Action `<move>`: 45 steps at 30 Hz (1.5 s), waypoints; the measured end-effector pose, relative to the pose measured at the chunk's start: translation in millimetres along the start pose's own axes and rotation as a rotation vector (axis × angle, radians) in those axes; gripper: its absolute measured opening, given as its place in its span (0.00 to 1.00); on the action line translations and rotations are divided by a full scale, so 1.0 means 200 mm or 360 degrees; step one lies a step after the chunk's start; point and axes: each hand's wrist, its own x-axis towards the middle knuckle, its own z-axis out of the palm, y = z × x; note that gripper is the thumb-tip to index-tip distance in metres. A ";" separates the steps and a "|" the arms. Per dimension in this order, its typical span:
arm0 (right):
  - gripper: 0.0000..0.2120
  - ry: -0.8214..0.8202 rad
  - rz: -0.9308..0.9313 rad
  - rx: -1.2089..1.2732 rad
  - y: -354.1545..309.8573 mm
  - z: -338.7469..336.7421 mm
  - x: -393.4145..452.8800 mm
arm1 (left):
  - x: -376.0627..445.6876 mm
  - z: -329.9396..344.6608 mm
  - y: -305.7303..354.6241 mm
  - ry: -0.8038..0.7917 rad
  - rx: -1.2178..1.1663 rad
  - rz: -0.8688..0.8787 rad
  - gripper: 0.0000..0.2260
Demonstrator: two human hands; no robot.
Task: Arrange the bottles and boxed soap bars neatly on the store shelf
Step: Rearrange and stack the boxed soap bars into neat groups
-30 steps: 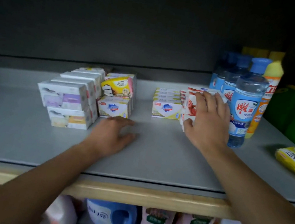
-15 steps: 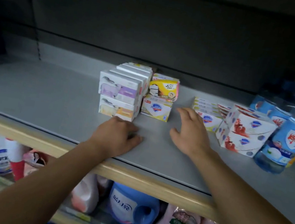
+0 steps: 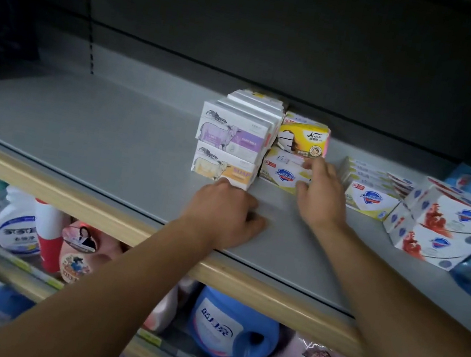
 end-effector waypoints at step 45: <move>0.05 -0.0415 0.0356 0.1523 -0.03 -0.29 -0.48 | -0.05 -0.10 -0.01 0.0046 -0.1499 -0.0392 0.26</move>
